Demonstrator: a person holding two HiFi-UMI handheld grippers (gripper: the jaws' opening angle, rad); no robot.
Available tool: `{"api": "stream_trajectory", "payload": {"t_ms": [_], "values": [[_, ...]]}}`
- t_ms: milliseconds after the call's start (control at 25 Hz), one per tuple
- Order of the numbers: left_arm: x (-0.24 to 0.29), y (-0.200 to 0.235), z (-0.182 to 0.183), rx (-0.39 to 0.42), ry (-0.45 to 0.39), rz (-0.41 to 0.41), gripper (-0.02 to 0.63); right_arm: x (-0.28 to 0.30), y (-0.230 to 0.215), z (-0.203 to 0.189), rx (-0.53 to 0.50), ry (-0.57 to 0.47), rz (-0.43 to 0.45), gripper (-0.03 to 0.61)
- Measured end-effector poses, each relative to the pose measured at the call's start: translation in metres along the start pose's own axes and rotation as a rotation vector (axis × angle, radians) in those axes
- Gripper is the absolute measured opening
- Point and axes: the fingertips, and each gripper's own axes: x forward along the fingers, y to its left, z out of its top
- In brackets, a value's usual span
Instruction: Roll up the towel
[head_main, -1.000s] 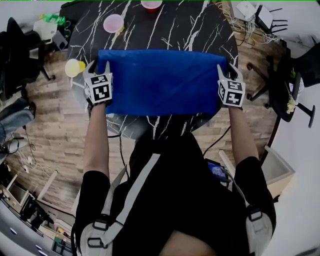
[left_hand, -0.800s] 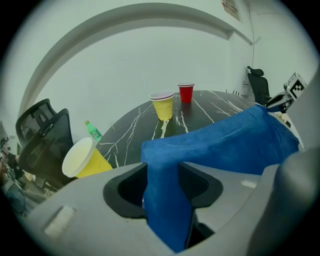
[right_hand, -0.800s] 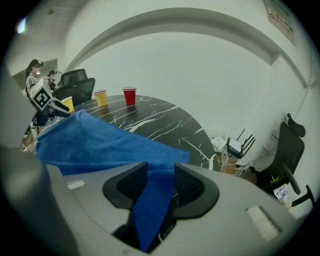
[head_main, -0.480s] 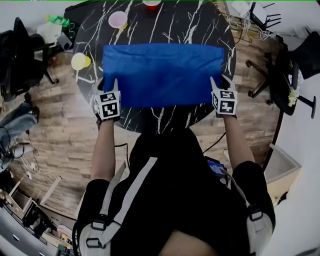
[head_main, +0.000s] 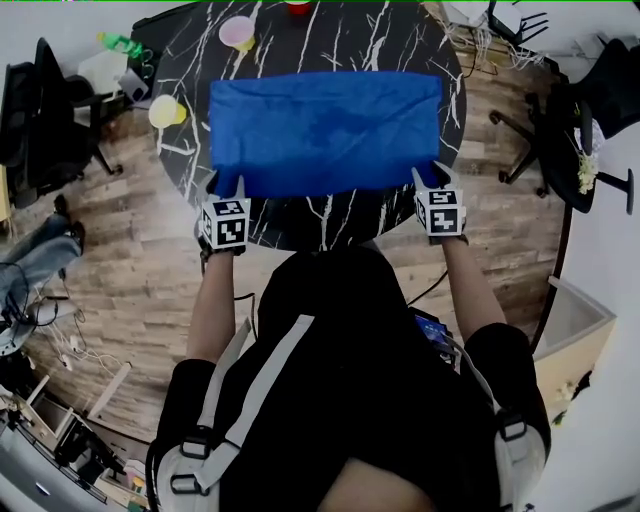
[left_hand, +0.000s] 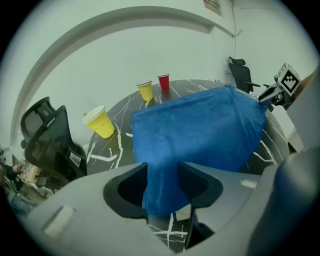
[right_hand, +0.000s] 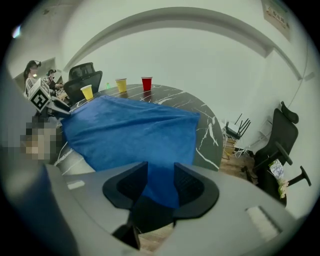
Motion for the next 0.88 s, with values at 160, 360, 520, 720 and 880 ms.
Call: {"api": "stream_trajectory", "payload": {"t_ms": [160,360,520,720,880], "values": [[-0.010,0.004,-0.024,-0.060,0.031,0.008,0.198,-0.010,-0.003,-0.022,0.061,0.020,-0.039,0.161],[-0.016,-0.005,-0.037,-0.016,0.039,-0.008,0.198,-0.012,-0.009,-0.042,0.116,0.049,-0.066,0.160],[-0.016,-0.018,-0.034,0.072,0.022,-0.027,0.198,-0.010,-0.014,-0.042,0.184,0.031,-0.092,0.158],[-0.015,-0.022,-0.035,0.080,0.029,-0.045,0.198,-0.005,-0.017,-0.041,0.232,0.048,-0.072,0.150],[-0.014,-0.021,-0.037,0.066,0.039,-0.065,0.196,-0.005,-0.013,-0.047,0.221,0.070,-0.047,0.063]]}}
